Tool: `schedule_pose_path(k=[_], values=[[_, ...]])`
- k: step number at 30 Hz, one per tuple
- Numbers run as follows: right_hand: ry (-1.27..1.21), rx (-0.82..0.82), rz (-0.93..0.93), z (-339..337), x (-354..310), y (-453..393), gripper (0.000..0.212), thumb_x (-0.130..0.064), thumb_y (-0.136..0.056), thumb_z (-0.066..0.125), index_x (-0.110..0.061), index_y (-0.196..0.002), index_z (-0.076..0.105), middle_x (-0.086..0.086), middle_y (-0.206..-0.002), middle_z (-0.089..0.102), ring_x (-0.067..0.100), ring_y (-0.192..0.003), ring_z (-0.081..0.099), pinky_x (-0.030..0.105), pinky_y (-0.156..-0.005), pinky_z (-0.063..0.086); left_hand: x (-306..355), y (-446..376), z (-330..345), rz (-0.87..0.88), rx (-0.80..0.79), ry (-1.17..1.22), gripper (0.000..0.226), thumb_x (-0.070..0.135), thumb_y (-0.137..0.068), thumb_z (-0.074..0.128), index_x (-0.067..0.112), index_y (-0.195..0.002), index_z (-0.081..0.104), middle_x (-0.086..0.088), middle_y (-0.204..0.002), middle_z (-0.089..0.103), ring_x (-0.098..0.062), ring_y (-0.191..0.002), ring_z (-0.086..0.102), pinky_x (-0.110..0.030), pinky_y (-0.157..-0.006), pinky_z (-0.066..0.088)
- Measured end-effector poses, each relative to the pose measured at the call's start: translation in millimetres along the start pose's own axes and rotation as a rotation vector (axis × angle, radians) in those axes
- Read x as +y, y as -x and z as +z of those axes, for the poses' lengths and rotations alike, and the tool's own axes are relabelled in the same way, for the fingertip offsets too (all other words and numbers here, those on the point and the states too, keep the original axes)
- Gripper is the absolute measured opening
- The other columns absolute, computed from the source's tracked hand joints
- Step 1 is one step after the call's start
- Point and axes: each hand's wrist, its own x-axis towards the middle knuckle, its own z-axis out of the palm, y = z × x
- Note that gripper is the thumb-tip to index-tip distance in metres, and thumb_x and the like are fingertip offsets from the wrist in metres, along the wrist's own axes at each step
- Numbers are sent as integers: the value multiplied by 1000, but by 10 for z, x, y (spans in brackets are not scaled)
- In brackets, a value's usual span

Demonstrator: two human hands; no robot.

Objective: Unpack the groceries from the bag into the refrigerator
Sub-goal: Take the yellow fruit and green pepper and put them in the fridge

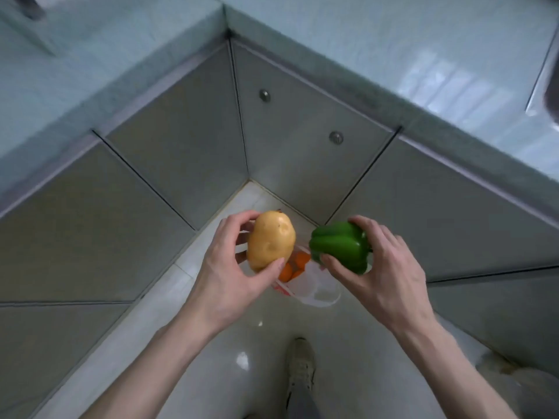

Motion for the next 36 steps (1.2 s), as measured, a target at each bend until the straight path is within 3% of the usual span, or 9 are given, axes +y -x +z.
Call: schedule_pose_path(k=[5,10,16,20,24,30,36], values=[[-88,-54,-14,-1029,-750,230,77,-79,-76,64,-50,-143,39,-17,-128,52,15,-107,62,42,-82,58,948,449,-692,-7,98,87,68,32,-72,89,43,-124,48,19,-122,57,-8,-108,64,-32,-88,60],[-176,-20,-55,-1882,-1484,426,79,-73,-66,79,-43,-127,38,-22,-118,54,8,-99,58,32,-74,44,1748,946,-1259,5,156,107,78,25,-75,89,46,-136,46,13,-127,56,-4,-114,59,-20,-84,58],[-234,18,-233,-2497,-2167,546,72,-76,-67,75,-45,-127,48,-28,-116,48,1,-99,51,29,-79,43,2436,1515,-1789,21,311,107,72,48,-73,83,46,-138,51,19,-133,57,-2,-114,58,-14,-86,52],[-305,-36,-338,-2690,-2477,586,63,-73,-73,73,-42,-121,46,-23,-110,54,6,-93,57,31,-77,48,2707,1834,-1931,29,476,156,65,28,-83,83,39,-139,52,21,-130,59,-5,-117,59,-16,-89,51],[-473,-129,-405,-2753,-2730,574,73,-63,-64,86,-37,-117,43,-23,-105,57,5,-93,61,29,-75,50,2864,2121,-2025,23,629,185,62,13,-85,81,38,-133,51,23,-126,57,-6,-116,58,-20,-88,52],[-575,-262,-645,-2629,-3174,631,67,-59,-67,85,-41,-122,52,-20,-119,55,-9,-110,53,7,-82,41,3026,2566,-2113,20,844,249,57,17,-89,77,39,-133,49,19,-124,55,-5,-114,58,-19,-84,53],[-668,-444,-815,-2476,-3777,1004,64,-70,-72,73,-43,-126,51,-24,-125,54,-5,-115,54,24,-89,45,3082,3251,-2242,24,1087,244,49,14,-95,68,30,-137,48,15,-126,55,-8,-115,57,-22,-86,54]])
